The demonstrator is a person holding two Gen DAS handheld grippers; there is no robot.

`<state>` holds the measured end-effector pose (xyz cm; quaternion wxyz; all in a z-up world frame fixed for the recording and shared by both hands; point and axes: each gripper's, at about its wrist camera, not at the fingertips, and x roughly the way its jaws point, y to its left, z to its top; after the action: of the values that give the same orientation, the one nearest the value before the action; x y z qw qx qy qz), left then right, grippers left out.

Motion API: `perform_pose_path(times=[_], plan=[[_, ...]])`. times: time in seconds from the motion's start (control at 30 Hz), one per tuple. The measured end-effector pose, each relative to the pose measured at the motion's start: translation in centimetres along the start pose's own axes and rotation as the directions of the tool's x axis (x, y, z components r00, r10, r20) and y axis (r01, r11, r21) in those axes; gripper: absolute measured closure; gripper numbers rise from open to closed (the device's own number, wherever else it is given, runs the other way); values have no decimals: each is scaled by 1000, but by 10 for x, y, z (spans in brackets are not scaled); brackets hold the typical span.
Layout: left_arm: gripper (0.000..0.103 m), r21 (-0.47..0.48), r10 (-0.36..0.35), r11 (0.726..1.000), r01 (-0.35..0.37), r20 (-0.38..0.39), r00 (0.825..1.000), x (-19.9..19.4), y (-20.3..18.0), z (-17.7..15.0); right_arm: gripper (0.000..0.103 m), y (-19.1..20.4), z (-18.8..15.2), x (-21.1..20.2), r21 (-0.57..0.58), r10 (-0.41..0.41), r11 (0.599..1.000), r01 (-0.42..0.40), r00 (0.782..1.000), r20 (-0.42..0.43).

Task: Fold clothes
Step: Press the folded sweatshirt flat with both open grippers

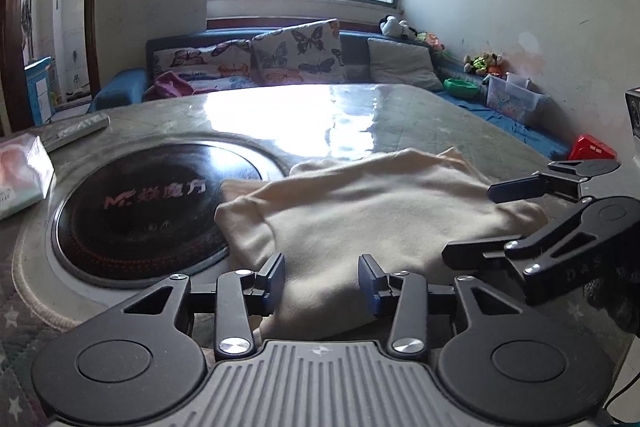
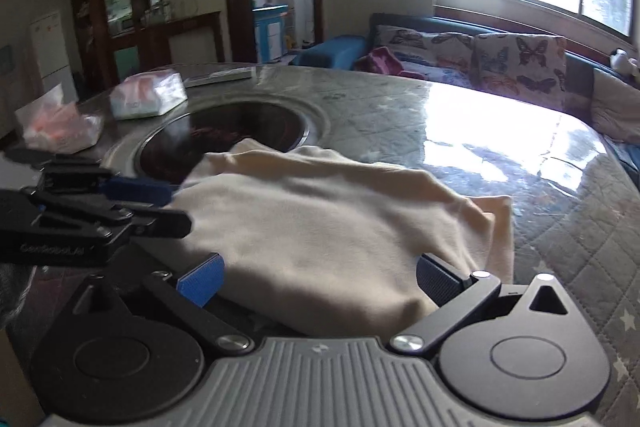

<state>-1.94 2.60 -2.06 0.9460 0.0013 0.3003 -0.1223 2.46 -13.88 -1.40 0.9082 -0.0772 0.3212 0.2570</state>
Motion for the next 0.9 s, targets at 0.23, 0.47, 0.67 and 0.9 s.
perform_pose_path(times=[0.23, 0.47, 0.67, 0.9], plan=[[51, -20, 28, 999, -27, 6, 1000, -7, 0, 0, 0, 14, -5, 6, -72, -49, 996, 47, 999, -15], [40, -83, 71, 994, -72, -11, 997, -6, 7, -6, 0, 16, 2, 16, -32, -51, 998, 51, 999, -12], [18, -101, 98, 990, -100, -23, 995, -10, 8, -9, 0, 15, -2, 12, -24, -55, 998, 55, 998, 4], [0, -126, 114, 985, -116, -25, 993, -8, 10, -8, 0, 4, -8, 14, 45, -96, 994, 97, 995, -13]])
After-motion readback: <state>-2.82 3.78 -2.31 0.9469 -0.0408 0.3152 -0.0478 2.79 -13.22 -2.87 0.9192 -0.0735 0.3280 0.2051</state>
